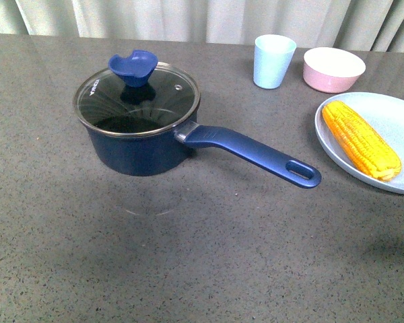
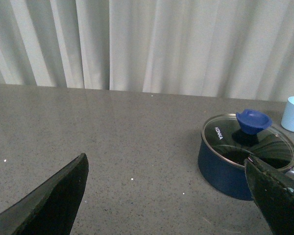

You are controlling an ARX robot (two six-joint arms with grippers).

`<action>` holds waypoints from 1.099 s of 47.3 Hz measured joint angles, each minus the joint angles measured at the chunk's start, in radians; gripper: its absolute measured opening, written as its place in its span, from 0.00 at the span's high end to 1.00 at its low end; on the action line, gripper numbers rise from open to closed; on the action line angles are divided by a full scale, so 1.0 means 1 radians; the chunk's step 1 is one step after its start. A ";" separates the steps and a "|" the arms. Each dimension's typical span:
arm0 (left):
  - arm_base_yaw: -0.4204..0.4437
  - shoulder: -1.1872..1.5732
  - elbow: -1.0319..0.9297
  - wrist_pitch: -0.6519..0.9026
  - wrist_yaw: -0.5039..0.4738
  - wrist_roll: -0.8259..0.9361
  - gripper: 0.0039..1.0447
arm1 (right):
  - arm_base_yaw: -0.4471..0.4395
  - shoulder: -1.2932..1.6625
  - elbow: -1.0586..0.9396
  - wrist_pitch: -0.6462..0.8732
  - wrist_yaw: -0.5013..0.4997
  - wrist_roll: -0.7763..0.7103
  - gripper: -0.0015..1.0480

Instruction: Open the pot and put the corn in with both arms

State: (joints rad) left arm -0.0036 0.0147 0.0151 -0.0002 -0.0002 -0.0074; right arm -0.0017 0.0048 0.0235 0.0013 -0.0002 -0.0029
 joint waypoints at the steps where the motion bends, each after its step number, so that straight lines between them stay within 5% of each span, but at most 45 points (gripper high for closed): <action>1: 0.000 0.000 0.000 0.000 0.000 0.000 0.08 | 0.000 0.000 0.000 0.000 0.000 0.000 0.09; 33: 0.000 0.000 0.000 0.000 0.001 0.000 0.08 | 0.000 0.000 0.000 0.000 0.000 0.000 0.09; 38: 0.085 0.194 0.082 -0.154 0.301 0.026 0.08 | 0.000 0.000 0.000 0.000 -0.001 0.000 0.09; 52: 0.069 0.838 0.174 0.377 0.340 0.011 0.08 | 0.000 0.000 0.000 0.000 0.000 0.000 0.09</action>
State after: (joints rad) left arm 0.0658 0.8524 0.1886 0.3771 0.3393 0.0032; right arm -0.0017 0.0048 0.0235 0.0013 -0.0002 -0.0029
